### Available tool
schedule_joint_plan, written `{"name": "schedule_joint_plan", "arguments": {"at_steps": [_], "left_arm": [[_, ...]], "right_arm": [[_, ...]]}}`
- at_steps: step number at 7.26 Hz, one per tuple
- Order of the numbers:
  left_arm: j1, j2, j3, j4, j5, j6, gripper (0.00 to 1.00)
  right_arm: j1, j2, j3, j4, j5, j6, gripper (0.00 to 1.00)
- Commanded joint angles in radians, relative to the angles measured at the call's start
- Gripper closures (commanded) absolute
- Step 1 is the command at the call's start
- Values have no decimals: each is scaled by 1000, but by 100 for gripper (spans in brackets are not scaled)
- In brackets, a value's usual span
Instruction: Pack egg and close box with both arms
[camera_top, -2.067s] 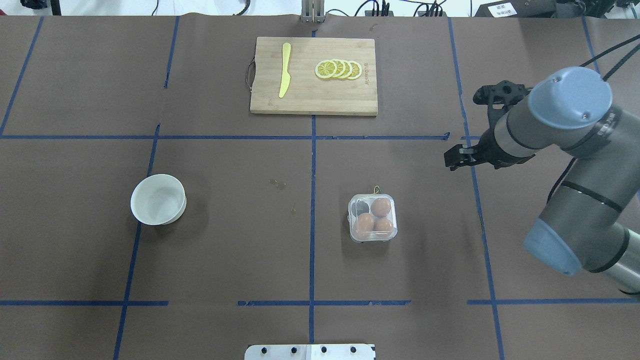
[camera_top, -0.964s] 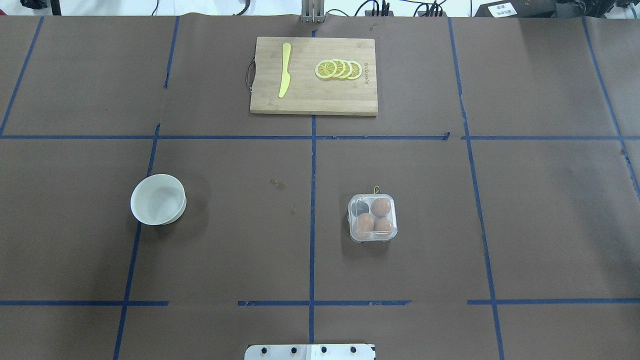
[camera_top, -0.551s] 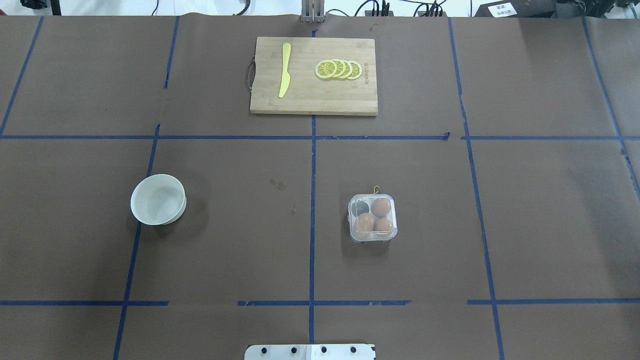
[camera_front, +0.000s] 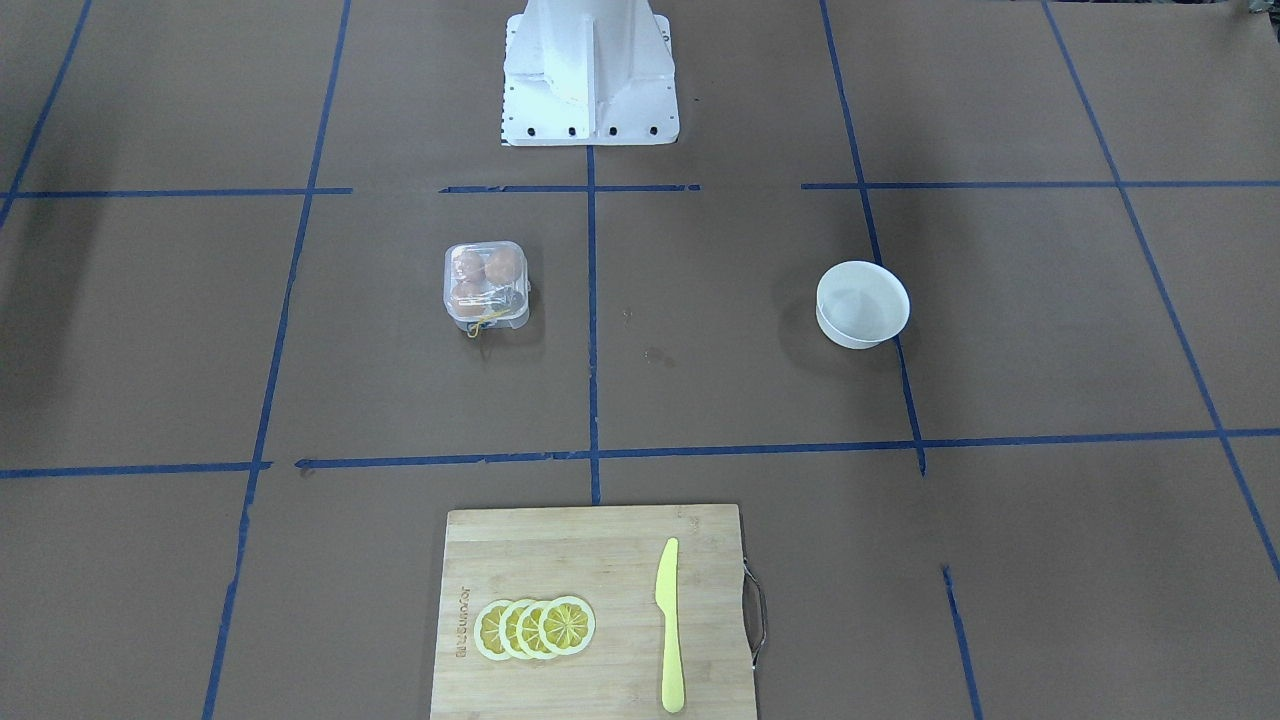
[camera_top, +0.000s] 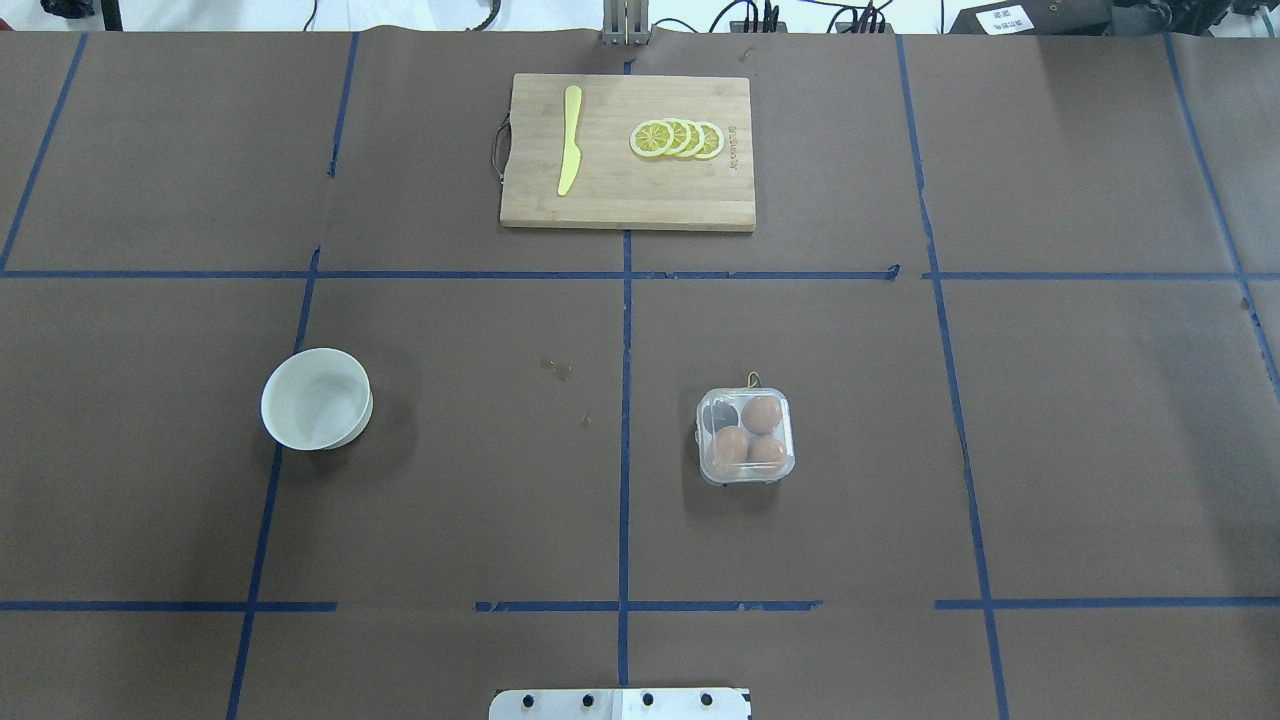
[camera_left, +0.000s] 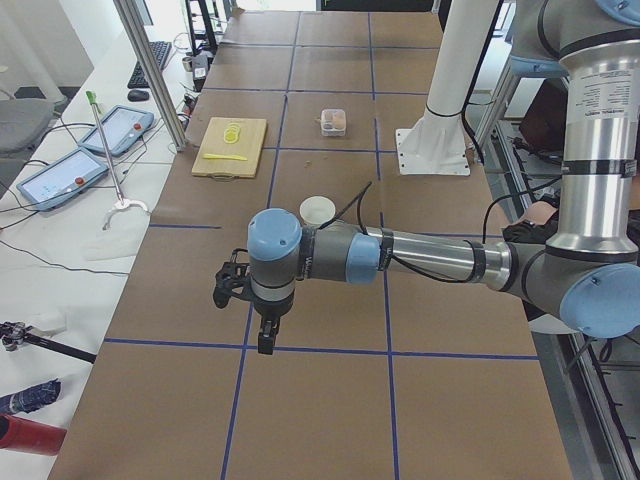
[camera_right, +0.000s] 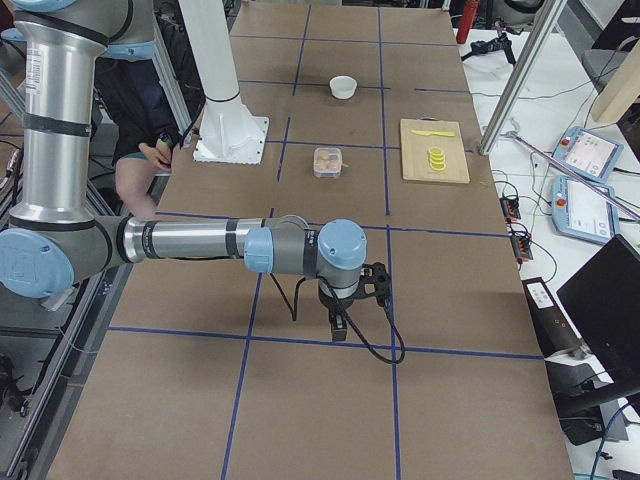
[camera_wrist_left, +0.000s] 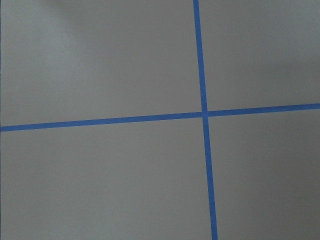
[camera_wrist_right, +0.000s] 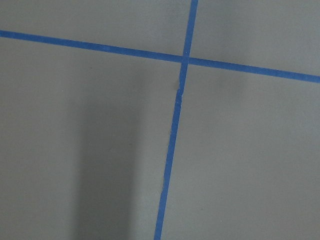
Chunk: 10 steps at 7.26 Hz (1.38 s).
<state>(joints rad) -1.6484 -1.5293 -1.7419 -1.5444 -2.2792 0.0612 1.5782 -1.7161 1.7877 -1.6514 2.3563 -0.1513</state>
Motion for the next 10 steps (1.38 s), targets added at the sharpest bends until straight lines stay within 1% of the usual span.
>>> {"name": "schedule_joint_plan", "arguments": {"at_steps": [1, 10], "left_arm": [[4, 6, 1, -29, 6, 0, 0], [7, 21, 5, -28, -2, 0, 0]], "right_arm": [[0, 0, -2, 4, -2, -1, 0], [-1, -5, -4, 5, 3, -1, 0]]}}
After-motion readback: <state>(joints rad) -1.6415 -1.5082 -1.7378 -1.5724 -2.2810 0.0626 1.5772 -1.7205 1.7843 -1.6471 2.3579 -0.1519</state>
